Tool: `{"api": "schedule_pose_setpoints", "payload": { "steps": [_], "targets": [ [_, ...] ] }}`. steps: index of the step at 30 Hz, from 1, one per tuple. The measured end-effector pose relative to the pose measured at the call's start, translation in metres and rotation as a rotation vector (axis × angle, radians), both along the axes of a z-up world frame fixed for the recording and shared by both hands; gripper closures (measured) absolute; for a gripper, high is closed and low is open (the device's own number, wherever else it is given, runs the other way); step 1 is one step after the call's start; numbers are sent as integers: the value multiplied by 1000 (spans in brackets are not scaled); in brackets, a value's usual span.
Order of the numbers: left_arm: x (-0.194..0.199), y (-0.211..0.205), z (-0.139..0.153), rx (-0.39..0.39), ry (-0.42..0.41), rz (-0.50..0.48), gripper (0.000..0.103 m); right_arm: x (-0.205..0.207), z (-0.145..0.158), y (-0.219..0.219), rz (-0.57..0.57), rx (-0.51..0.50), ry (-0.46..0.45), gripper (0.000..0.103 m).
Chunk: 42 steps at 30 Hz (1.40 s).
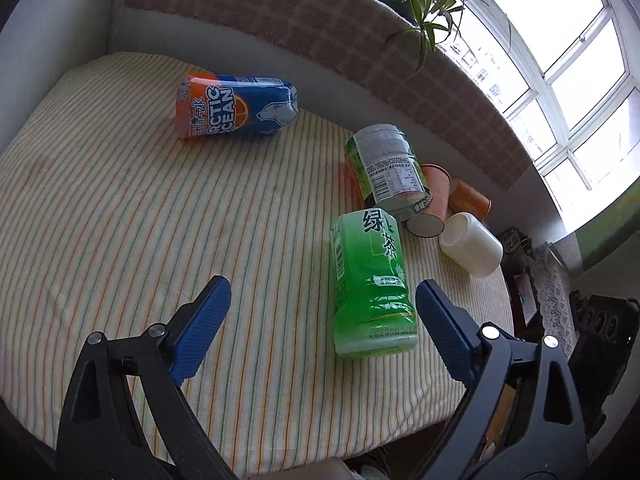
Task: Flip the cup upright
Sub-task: 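Grasp the green bottle with the left gripper while the right gripper releases it, then turn the green bottle upright with the left gripper and lower it to the table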
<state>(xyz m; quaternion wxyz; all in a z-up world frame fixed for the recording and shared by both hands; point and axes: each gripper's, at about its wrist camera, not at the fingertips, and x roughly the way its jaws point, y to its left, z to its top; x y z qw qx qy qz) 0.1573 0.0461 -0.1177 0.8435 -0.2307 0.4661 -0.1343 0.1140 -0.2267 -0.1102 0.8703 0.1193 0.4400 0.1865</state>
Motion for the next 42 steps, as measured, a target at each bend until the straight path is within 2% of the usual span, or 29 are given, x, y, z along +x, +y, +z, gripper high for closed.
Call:
{"api": "schedule_pose_setpoints", "payload": {
  "steps": [2,4,11,16,21,23,30,42],
  "targets": [
    [15,-6,-6,-45,41,-17,12,-22,4,-17,-57,-25,-35,18],
    [29,-14,-12,-72,77,-50,19,-39,6,-35,-106,-37,-45,18],
    [64,-32,-33,-88,173,-85,20,-83,7,-80,-244,-55,-56,17],
    [76,-42,-44,-106,216,-109,24,-90,5,-89,-280,-63,-48,17],
    [76,-50,-46,-111,220,-144,35,-88,1,-90,-296,-57,-40,17],
    [75,-51,-44,-121,215,-156,43,-86,-1,-89,-298,-59,-36,17],
    [67,-58,-33,-67,164,-159,44,-85,-1,-87,-305,-62,-36,17],
    [25,-93,9,101,-98,-213,44,-81,-7,-82,-277,-46,-21,17]
  ]
}}
